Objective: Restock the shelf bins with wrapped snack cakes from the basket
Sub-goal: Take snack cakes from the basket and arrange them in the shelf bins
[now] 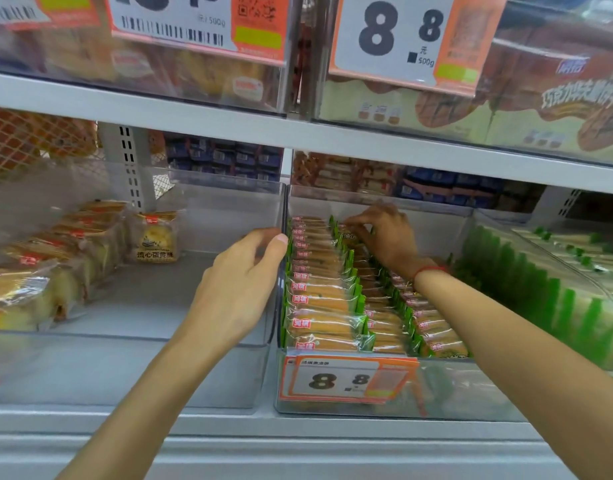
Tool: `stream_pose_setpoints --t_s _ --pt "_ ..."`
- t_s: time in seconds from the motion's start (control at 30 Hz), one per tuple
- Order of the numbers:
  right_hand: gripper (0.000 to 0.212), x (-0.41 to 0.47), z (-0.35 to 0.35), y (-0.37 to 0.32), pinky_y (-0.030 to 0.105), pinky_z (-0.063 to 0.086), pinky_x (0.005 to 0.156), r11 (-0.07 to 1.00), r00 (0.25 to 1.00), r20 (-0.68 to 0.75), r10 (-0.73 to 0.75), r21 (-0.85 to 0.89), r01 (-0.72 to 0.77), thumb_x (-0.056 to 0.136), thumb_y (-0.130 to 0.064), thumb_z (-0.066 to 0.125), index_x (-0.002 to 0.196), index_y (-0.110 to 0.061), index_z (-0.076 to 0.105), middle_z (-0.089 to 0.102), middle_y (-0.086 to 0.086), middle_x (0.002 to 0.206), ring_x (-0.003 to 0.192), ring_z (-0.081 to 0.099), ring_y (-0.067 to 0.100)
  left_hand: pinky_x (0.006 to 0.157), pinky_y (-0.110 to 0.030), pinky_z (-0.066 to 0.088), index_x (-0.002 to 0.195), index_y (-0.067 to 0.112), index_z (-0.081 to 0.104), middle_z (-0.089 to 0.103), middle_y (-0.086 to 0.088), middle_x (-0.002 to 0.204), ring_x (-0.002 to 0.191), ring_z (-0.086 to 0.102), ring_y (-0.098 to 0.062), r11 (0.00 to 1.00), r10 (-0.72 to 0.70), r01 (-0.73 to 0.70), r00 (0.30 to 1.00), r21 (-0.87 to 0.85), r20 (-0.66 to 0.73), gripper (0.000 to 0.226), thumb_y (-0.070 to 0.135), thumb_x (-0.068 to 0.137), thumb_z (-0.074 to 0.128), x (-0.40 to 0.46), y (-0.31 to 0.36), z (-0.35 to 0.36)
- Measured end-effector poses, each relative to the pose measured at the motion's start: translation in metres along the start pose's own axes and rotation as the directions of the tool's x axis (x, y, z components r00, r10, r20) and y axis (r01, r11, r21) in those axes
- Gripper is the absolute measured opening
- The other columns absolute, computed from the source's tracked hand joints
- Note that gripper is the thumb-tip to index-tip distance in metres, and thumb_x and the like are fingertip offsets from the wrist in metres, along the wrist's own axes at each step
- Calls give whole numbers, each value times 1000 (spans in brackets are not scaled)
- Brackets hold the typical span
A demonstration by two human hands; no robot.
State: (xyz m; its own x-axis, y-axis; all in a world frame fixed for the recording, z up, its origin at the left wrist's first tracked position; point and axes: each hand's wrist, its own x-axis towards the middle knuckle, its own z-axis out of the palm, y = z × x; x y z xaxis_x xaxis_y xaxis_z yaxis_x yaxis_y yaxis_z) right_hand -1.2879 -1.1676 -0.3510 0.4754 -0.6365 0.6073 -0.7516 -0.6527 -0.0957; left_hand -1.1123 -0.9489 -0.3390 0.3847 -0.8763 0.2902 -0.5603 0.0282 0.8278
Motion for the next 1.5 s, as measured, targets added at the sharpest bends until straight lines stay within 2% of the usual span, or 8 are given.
stream_pose_setpoints --t_s 0.43,0.67,0.77,0.93,1.1,1.23,1.4,1.5 --pt "57 -13 -47 -22 42 21 112 988 934 345 97 -150 -47 90 -33 61 142 -25 40 35 6 149 139 25 28 77 -32 36 121 28 56 64 0 120 110 56 -28 972 80 -52 990 230 -117 35 44 100 34 -13 10 -3" --pt "23 -89 -105 -62 32 47 91 981 953 286 100 131 -142 87 -23 66 110 -21 63 63 -1 114 106 57 18 77 -35 39 124 21 54 60 -1 125 109 57 -28 951 168 -101 962 294 -215 35 41 99 39 -24 18 -5" --pt "11 -126 -129 -87 29 45 71 948 973 191 127 265 -176 85 -23 68 88 -25 57 56 -13 81 74 51 5 71 -31 39 115 23 58 59 7 117 106 54 -19 916 343 -251 894 313 -287 24 34 97 48 -41 21 -6" --pt "16 -187 -147 -116 20 38 63 942 988 156 21 327 -72 83 -20 67 83 -29 53 51 -16 73 69 46 1 63 -28 35 87 26 58 53 15 87 82 48 -11 910 410 -325 802 258 -434 11 35 92 54 -107 26 -14" --pt "5 -261 -99 -130 29 38 68 973 926 377 28 200 -111 88 -23 58 92 -24 54 54 -9 87 88 49 13 62 -29 34 83 36 57 59 14 78 70 54 -13 964 146 -94 968 247 -202 5 38 88 58 -174 -11 -4" --pt "15 -330 -43 -132 31 39 76 979 765 638 85 90 -183 91 -19 54 105 -15 57 61 3 106 104 52 23 67 -27 39 88 40 59 62 16 84 88 62 -13 927 -117 71 988 367 104 5 35 89 58 -222 -72 16" --pt "26 -395 -8 -135 35 42 86 974 523 843 126 -5 -227 90 -16 51 116 -15 58 58 9 120 113 51 28 80 -25 47 111 32 63 64 12 113 107 60 -13 819 -335 9 819 574 466 20 35 92 56 -266 -145 41" --pt "31 -421 4 -140 38 41 91 976 376 924 65 20 -219 94 -19 50 125 -13 54 56 11 126 115 51 31 89 -28 44 127 28 56 56 8 130 118 55 -19 861 -411 -48 519 506 750 40 42 90 60 -288 -176 49"
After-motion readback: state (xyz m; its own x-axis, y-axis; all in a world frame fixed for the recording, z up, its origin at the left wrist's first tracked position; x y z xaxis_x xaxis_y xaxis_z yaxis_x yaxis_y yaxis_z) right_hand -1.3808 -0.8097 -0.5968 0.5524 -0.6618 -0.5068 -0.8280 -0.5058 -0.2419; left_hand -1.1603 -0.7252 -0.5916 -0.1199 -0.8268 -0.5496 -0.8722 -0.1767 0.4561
